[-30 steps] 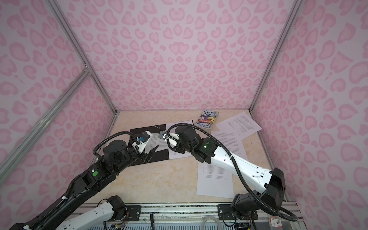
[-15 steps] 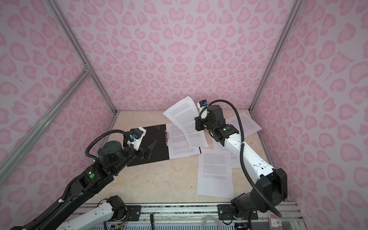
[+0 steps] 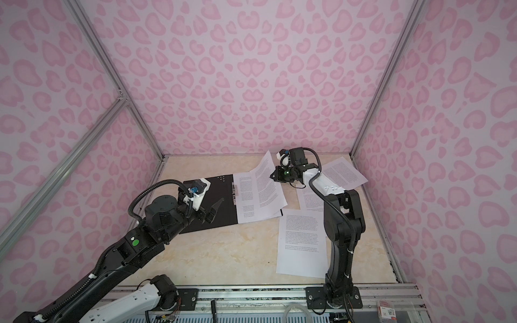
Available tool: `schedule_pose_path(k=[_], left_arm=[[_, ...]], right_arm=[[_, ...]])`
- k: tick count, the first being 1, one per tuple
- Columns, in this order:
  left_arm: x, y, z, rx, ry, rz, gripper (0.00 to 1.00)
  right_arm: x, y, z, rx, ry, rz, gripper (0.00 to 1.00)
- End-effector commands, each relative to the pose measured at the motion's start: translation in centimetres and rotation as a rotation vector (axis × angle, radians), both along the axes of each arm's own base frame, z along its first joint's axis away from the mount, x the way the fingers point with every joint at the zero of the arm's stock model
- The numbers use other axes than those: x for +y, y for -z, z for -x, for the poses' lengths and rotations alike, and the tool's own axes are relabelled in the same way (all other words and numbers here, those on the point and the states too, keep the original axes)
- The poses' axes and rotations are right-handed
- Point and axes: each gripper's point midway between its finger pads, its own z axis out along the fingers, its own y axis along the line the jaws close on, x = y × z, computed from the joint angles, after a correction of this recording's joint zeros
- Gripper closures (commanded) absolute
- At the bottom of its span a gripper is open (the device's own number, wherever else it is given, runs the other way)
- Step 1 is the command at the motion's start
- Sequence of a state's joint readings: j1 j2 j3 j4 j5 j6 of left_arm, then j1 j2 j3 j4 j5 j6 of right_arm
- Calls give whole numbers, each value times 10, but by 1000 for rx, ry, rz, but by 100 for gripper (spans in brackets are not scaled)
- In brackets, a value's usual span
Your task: Put the files into the folder
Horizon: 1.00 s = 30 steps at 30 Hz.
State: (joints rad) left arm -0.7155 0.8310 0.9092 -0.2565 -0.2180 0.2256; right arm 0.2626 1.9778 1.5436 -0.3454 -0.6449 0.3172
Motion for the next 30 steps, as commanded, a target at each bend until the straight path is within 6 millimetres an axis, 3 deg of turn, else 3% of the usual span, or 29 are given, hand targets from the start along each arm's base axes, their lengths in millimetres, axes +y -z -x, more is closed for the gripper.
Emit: schedule_pose_path(k=[1, 9, 14, 30], left_arm=[[-6, -6, 1, -9, 26, 25, 3], [-19, 5, 5, 42, 99, 18, 3], [-39, 17, 23, 110, 251, 9, 3], [-46, 38, 21, 207, 262, -39, 3]], right_arm=[[3, 15, 1, 32, -15, -5, 100], [1, 36, -7, 62, 37, -27, 100], [4, 44, -10, 80, 48, -49, 100], [23, 56, -8, 108, 29, -62, 100]])
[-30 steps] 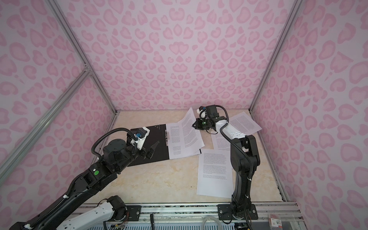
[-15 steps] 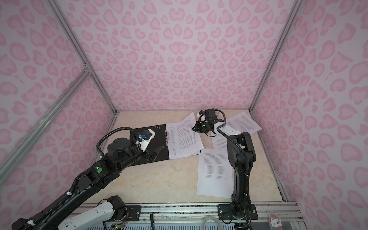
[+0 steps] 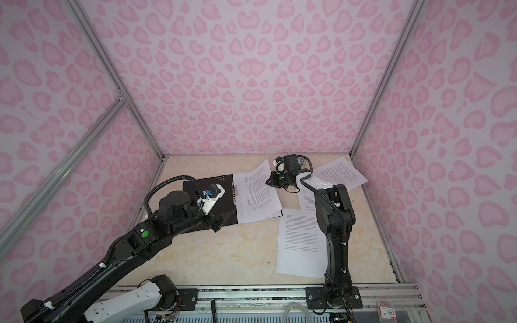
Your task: Put the files into the folder
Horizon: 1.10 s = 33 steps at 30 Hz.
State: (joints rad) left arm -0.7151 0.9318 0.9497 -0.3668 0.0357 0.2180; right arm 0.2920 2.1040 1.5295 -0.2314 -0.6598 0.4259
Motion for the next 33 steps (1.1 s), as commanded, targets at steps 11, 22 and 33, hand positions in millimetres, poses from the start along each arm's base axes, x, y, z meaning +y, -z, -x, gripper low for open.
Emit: schedule_pose_path(k=[11, 22, 33], left_arm=[[-4, 2, 2, 23, 25, -6, 3], [-4, 2, 2, 23, 29, -5, 3], [-5, 3, 3, 25, 33, -4, 3]], right_arm=[[14, 8, 0, 19, 2, -40, 100], [23, 10, 4, 27, -16, -41, 100], [27, 10, 6, 30, -15, -53, 100]])
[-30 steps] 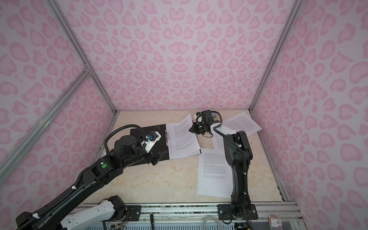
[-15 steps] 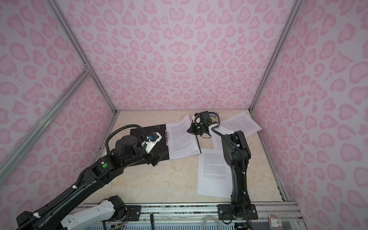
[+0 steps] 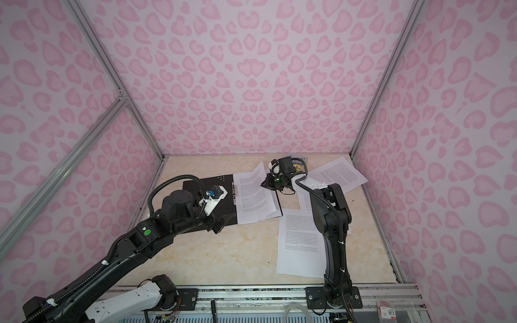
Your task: Put the files into the folder
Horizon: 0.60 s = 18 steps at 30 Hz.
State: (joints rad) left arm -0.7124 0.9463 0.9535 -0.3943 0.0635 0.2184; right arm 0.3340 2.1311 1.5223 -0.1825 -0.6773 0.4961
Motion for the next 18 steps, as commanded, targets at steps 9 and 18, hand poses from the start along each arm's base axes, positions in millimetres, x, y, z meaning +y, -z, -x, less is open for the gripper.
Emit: schedule_pose_path(k=[9, 18], left_arm=[[-2, -6, 0, -10, 14, 17, 3], [-1, -8, -1, -16, 7, 26, 3]], right_arm=[[3, 3, -2, -4, 1, -16, 91], [-14, -1, -5, -14, 61, 33, 52]])
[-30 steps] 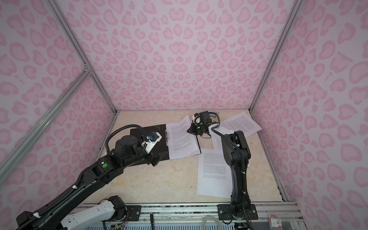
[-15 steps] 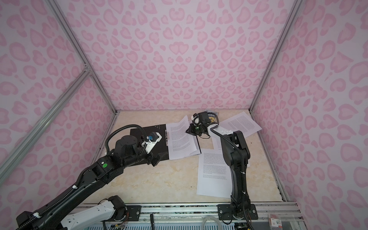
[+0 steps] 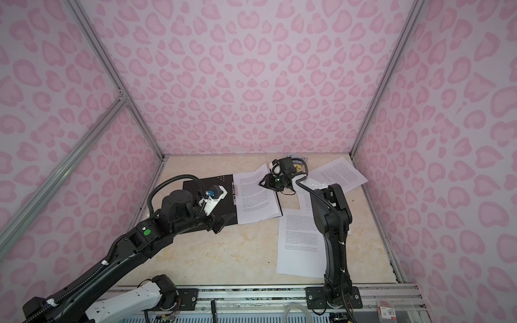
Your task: Put the files into the folder
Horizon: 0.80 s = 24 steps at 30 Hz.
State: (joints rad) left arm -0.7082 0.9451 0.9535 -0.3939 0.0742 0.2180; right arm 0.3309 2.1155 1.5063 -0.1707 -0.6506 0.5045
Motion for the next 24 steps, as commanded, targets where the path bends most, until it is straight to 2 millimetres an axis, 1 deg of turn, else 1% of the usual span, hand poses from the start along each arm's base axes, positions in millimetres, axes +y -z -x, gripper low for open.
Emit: schedule_pose_path(k=[1, 4, 6, 7, 10, 12, 14, 17, 19, 21, 23, 24], left_arm=[[-1, -8, -1, -20, -1, 22, 3], [0, -9, -2, -24, -5, 26, 3], [0, -9, -2, -25, -9, 29, 3], [0, -10, -3, -26, -12, 30, 3], [3, -10, -7, -27, -36, 30, 3], [7, -12, -11, -33, -76, 38, 3], [12, -14, -16, -40, -120, 48, 3], [18, -18, -19, -53, -161, 71, 3], [23, -24, -21, -48, -212, 125, 3], [24, -28, -22, -37, -233, 152, 3], [24, -34, -22, -15, -253, 191, 3], [25, -36, -24, 5, -279, 218, 3]], right_arm=[[-12, 0, -3, 0, 44, 36, 51], [-29, -2, -3, 5, 88, 112, 48], [-44, -11, -6, -19, 136, 152, 47], [-53, -11, -2, -19, 162, 171, 47], [-69, -39, 3, -89, 211, 168, 47], [-79, -64, 10, -143, 237, 180, 46], [-92, -88, 23, -207, 276, 198, 44], [-113, -115, 48, -281, 332, 207, 42], [-124, -121, 70, -276, 361, 175, 39], [-128, -118, 92, -274, 355, 136, 32], [-140, -109, 114, -263, 375, 155, 21], [-147, -100, 123, -252, 395, 169, 17]])
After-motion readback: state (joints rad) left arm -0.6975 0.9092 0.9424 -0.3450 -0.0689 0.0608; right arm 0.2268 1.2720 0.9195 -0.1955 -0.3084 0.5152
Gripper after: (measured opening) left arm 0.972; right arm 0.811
